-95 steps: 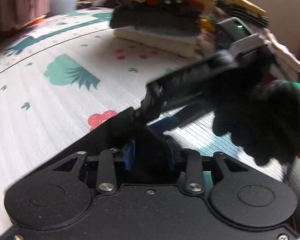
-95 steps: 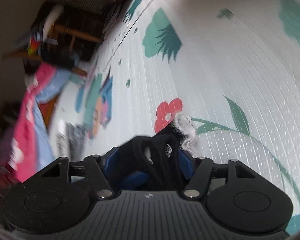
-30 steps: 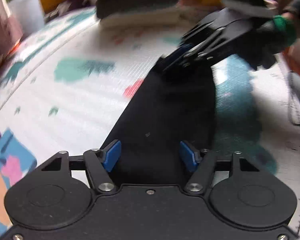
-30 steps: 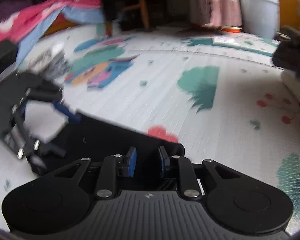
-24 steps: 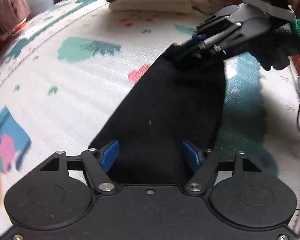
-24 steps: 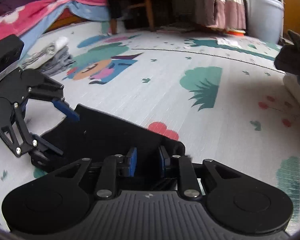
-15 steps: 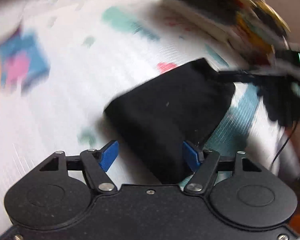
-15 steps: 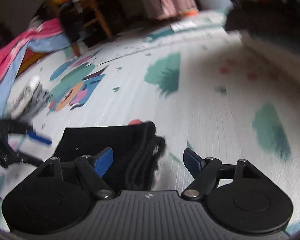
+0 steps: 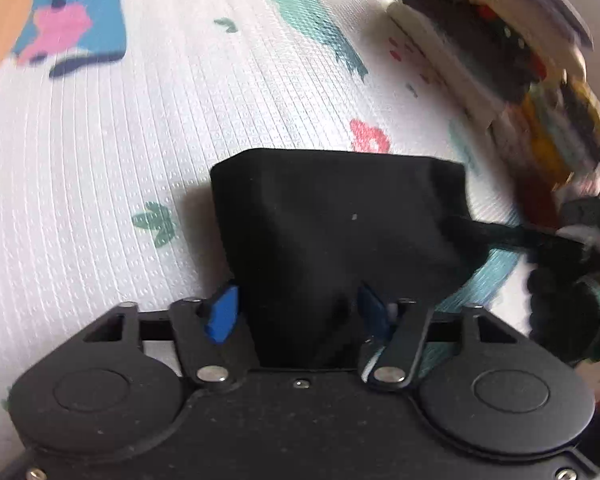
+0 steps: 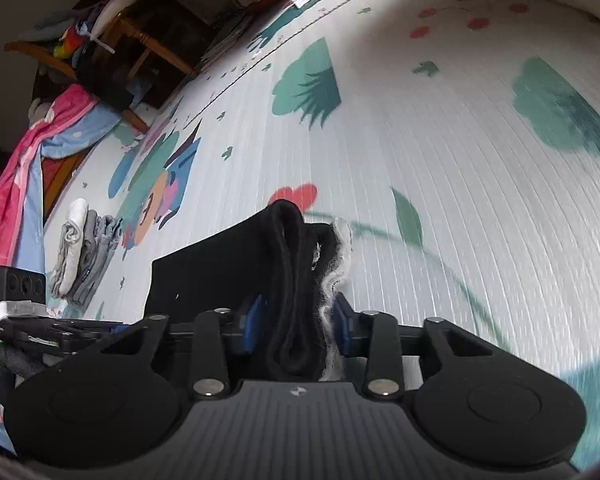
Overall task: Fold clothes
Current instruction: 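Carry the folded trousers with both tools onto the clothes stack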
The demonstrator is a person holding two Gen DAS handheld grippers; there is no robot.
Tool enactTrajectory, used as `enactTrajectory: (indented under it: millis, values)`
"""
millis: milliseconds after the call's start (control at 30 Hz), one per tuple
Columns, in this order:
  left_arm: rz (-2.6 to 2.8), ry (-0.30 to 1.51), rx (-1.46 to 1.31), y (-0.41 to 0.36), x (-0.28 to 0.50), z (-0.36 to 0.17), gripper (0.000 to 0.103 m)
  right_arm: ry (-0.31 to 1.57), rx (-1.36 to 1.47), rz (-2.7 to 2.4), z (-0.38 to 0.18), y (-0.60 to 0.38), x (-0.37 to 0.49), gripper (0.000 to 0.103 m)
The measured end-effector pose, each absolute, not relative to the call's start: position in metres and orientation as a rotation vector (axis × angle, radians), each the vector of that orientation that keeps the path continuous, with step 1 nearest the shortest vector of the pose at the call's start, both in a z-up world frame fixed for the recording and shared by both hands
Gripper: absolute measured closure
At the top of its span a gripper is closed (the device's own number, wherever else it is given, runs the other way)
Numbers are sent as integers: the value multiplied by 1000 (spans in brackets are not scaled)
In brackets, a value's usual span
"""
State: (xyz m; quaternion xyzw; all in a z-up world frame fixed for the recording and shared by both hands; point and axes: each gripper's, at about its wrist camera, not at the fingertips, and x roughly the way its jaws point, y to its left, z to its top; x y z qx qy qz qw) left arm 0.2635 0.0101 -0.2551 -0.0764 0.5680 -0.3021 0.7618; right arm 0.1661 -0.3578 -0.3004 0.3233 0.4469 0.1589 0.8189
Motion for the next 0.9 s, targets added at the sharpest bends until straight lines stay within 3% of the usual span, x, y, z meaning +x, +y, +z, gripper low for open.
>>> enactTrajectory:
  millis: [67,267,433,467,500,567,667,900]
  values:
    - [-682,1241,-148,11,266,-254,72,958,730,329,-303,-359,155,71]
    - [-780,1188,-39,-17,284,-244,80,921,807,284,-305,-371,136,74]
    - [-834,1057,-39,-61,322,-228,80,796,779,199,-291,-408,158,74]
    - [-836,1024,-47,-71,329,-225,76,766,763,173,-288,-417,166,74]
    - [-817,1011,-46,-80,337,-225,64,769,760,143,-289,-425,174,72]
    - [-769,1014,-56,-95,351,-227,38,802,763,81,-296,-441,191,50]
    - [-742,1035,-104,-94,354,-232,37,776,797,43,-298,-456,185,34]
    - [-661,1104,-199,-98,364,-265,38,782,838,109,-311,-450,189,32]
